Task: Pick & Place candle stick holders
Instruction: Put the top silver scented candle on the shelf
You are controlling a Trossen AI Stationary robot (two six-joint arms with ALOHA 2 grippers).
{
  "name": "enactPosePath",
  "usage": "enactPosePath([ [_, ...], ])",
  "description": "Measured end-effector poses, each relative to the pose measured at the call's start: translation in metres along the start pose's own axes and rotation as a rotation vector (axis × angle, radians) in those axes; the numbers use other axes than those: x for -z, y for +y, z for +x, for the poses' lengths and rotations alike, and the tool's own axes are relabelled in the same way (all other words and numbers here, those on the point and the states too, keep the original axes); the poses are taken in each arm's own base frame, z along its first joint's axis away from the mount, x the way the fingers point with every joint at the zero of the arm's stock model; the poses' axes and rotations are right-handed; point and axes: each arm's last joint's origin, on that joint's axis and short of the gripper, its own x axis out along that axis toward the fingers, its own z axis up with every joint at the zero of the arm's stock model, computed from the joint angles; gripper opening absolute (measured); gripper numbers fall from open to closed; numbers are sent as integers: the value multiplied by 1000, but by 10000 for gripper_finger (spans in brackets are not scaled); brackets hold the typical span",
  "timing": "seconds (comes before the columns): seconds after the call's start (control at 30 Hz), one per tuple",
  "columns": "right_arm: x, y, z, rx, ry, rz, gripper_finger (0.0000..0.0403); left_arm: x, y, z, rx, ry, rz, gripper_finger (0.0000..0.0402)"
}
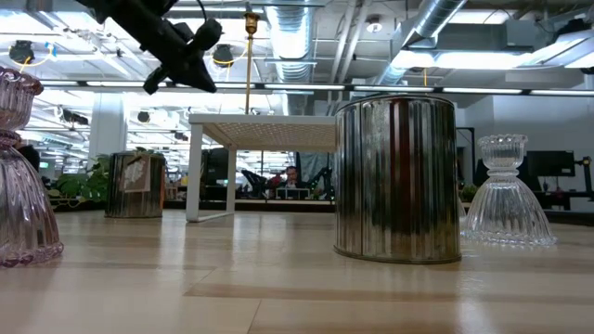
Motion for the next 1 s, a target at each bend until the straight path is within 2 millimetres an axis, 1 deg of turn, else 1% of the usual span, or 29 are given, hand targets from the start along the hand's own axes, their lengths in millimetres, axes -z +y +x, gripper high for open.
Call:
enactPosePath([
  [0.17,3,0,0,4,35,-24,161,1,-1,0,37,26,2,36],
  [0.27,3,-1,0,25,33,-24,161,5,-2,3,79,86,9,45],
  [0.33,3,-1,1,28,35,-3,161,8,0,2,63,122,17,46],
  [0.43,4,-1,4,46,43,20,161,14,6,0,-12,173,36,39],
  [0.5,4,-2,4,63,43,23,161,15,9,-2,-57,176,41,29],
  [0.63,4,-3,5,113,45,53,161,18,13,-7,-90,210,51,6],
  [0.83,4,-3,5,124,46,78,161,23,20,-19,-133,273,68,4],
  [1.0,4,-3,5,124,47,83,161,26,25,-27,-167,314,47,4],
])
